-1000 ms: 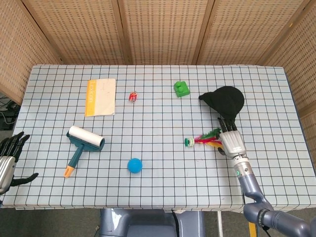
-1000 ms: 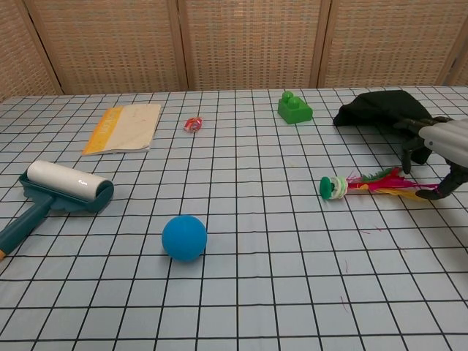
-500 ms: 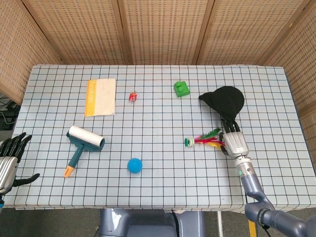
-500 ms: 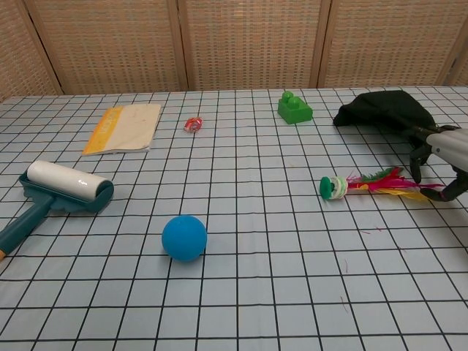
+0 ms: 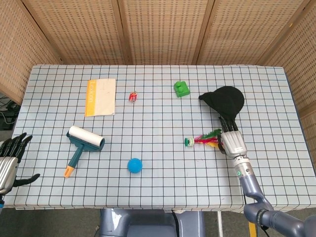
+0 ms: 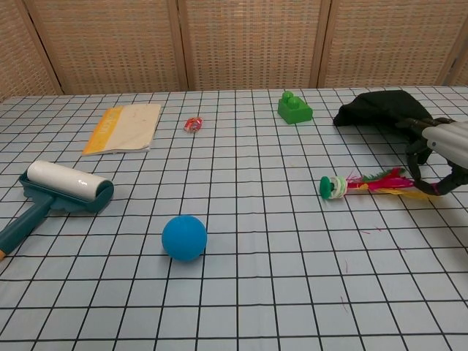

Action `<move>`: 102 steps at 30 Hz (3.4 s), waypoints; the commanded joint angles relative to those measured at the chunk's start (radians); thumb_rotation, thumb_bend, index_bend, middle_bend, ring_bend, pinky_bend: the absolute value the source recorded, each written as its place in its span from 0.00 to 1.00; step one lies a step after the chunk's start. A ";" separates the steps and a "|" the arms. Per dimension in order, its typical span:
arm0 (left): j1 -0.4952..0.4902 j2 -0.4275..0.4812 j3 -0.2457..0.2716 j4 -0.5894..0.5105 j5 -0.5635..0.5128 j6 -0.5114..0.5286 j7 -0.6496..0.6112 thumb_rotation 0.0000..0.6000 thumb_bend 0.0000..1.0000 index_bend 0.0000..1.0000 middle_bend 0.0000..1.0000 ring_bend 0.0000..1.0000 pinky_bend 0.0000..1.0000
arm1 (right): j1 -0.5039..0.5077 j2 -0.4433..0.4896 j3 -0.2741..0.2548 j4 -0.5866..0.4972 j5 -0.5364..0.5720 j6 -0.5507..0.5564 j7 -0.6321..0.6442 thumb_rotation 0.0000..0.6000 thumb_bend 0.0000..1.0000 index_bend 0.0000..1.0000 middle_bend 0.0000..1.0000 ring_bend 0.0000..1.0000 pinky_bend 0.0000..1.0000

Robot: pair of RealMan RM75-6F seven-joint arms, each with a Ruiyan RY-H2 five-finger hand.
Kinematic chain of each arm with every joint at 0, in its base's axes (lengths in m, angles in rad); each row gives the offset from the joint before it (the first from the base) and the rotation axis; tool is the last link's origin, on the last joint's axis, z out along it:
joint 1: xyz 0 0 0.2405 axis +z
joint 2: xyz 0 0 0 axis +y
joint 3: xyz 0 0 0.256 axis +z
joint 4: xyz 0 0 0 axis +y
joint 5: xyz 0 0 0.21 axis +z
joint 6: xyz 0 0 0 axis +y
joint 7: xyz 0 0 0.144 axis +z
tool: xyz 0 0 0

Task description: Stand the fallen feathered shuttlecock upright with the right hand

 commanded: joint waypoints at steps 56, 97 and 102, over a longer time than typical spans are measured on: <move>0.020 0.040 0.025 0.000 0.066 0.032 -0.088 1.00 0.00 0.00 0.00 0.00 0.00 | 0.111 0.102 0.032 -0.525 0.034 0.139 -0.386 1.00 0.72 0.79 0.10 0.00 0.00; 0.048 0.044 0.035 -0.002 0.090 0.079 -0.108 1.00 0.00 0.00 0.00 0.00 0.00 | -0.139 0.403 -0.138 -0.641 -0.309 0.414 -0.148 1.00 0.00 0.00 0.00 0.00 0.00; 0.054 0.033 0.038 0.013 0.102 0.090 -0.102 1.00 0.00 0.00 0.00 0.00 0.00 | -0.227 0.450 -0.160 -0.569 -0.312 0.499 -0.019 1.00 0.00 0.00 0.00 0.00 0.00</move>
